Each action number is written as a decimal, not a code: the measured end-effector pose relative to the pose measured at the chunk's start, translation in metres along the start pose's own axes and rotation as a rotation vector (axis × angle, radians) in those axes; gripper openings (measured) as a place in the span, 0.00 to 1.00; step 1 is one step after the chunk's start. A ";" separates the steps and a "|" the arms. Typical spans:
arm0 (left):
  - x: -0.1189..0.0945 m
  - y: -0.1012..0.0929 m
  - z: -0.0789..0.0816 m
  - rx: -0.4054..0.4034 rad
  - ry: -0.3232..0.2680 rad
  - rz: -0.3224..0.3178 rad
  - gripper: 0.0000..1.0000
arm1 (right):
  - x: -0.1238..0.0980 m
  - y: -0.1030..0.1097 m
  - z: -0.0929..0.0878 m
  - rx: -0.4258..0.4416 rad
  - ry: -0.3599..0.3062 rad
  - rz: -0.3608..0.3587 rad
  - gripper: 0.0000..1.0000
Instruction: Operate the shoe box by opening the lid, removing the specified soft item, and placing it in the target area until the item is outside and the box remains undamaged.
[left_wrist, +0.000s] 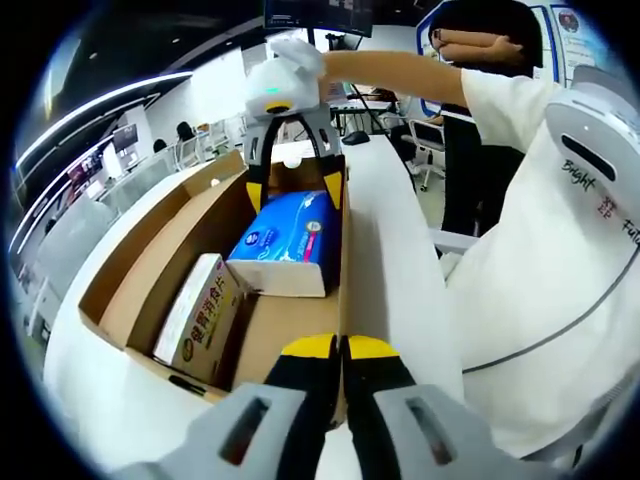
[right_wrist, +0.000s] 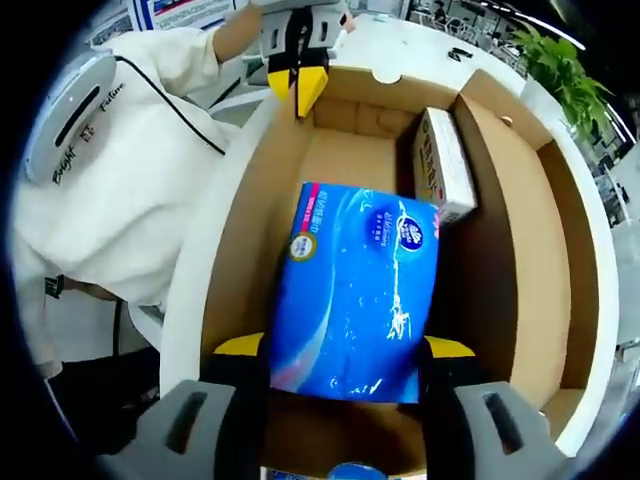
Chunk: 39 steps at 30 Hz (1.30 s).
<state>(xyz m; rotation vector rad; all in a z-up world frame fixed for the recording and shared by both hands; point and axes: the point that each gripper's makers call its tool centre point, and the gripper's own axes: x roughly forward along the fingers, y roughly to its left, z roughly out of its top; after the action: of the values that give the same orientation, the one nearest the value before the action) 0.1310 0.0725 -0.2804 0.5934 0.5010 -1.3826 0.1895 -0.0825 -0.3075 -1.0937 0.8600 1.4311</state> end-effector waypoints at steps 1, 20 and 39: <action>0.000 0.000 0.000 0.000 0.000 0.000 0.02 | 0.000 0.000 -0.001 -0.010 0.013 0.001 0.61; 0.000 0.000 -0.001 -0.001 0.001 0.000 0.02 | -0.001 -0.013 0.034 0.073 0.036 -0.030 0.71; 0.000 0.001 0.000 -0.003 0.000 -0.001 0.02 | 0.037 -0.001 0.031 0.146 0.128 0.020 0.74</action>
<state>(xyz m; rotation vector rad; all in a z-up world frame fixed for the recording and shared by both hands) 0.1318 0.0728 -0.2804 0.5910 0.5032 -1.3823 0.1861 -0.0416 -0.3328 -1.0770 1.0527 1.3041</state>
